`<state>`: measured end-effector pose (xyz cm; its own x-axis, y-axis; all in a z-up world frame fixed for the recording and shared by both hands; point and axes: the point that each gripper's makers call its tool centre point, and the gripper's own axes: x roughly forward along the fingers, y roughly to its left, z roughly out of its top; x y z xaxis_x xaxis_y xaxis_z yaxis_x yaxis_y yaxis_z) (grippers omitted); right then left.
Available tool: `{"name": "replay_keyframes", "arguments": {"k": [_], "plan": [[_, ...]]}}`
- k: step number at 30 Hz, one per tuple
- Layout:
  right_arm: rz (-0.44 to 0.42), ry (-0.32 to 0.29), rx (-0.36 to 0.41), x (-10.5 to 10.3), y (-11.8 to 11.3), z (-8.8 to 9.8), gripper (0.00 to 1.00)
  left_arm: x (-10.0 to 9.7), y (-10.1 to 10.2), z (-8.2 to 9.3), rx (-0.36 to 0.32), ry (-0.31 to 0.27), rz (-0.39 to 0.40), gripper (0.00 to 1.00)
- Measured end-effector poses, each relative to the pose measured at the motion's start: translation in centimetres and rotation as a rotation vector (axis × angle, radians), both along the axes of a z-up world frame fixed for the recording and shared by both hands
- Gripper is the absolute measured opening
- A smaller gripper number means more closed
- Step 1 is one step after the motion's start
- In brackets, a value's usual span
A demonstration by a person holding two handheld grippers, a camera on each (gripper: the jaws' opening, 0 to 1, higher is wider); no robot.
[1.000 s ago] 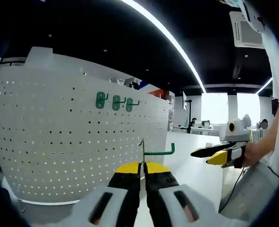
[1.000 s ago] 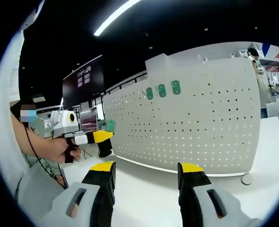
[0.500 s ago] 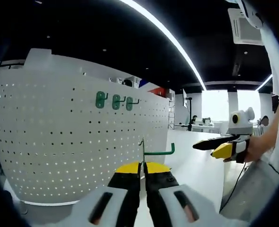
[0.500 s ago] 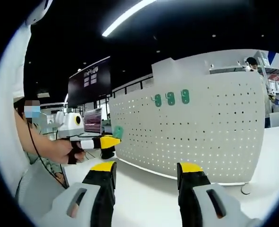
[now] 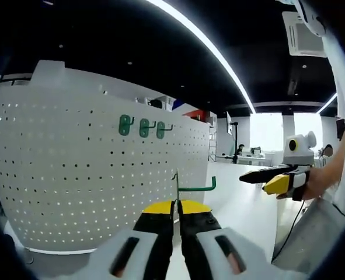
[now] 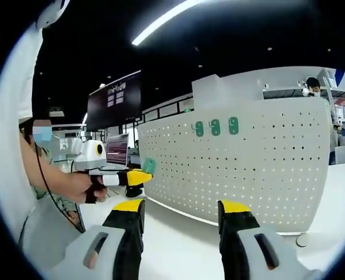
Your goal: Insert the hook assembly into the mounting plate slot until the hook locks in place.
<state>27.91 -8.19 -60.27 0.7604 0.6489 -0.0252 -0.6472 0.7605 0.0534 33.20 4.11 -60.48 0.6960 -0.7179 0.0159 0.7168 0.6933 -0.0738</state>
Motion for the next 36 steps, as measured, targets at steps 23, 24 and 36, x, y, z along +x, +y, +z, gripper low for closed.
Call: {"name": "replay_keyframes", "arguments": {"k": [23, 24, 36], "plan": [[0.083, 0.002, 0.077, 1.0, 3.8, 1.7, 0.44, -0.1, -0.3, 0.3, 0.006, -0.012, 0.005, 0.02], [0.089, 0.000, 0.074, 1.0, 4.0, 1.8, 0.44, -0.1, -0.3, 0.3, 0.007, -0.012, 0.005, 0.02], [0.134, -0.012, 0.084, 1.6, 6.0, 2.8, 0.40, -0.2, -0.7, 0.4, 0.007, -0.014, 0.000, 0.02]]}}
